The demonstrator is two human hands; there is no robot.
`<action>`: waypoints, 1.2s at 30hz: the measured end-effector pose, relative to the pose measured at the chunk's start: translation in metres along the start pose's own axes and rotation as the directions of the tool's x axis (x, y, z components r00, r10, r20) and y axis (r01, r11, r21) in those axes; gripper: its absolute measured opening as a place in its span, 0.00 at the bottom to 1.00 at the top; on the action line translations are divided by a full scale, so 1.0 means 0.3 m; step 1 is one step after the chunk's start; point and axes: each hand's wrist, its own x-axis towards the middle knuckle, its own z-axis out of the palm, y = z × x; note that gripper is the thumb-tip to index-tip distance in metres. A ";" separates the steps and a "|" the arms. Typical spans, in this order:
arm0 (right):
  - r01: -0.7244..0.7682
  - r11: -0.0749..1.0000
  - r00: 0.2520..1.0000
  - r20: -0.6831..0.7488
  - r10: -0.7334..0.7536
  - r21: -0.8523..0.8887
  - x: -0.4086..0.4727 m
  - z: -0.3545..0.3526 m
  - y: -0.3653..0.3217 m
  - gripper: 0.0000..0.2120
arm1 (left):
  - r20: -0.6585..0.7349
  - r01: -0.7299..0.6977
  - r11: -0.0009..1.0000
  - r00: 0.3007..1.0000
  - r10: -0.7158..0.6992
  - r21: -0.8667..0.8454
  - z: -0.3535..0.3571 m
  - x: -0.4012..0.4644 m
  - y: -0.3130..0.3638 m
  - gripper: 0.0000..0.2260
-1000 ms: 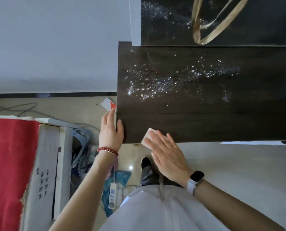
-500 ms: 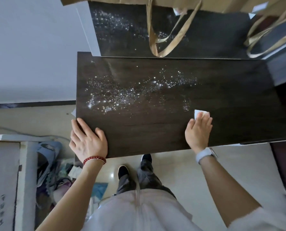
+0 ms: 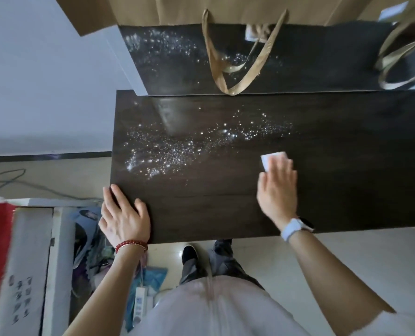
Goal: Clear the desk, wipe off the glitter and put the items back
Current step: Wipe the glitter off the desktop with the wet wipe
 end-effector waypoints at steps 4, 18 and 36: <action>-0.337 0.934 0.941 0.007 0.339 0.121 0.124 -0.018 -0.020 0.25 | -0.033 0.086 0.996 0.996 -0.087 -0.016 0.009 0.002 0.026 0.29; -0.325 0.939 0.946 0.059 0.320 0.110 0.262 -0.080 0.067 0.24 | -0.025 0.248 0.968 0.968 -0.249 -0.046 0.010 0.004 0.094 0.27; -0.140 0.985 0.990 0.049 0.135 0.098 0.422 -0.048 -0.061 0.24 | -0.050 0.259 0.966 0.965 -0.259 -0.003 0.015 0.001 0.094 0.28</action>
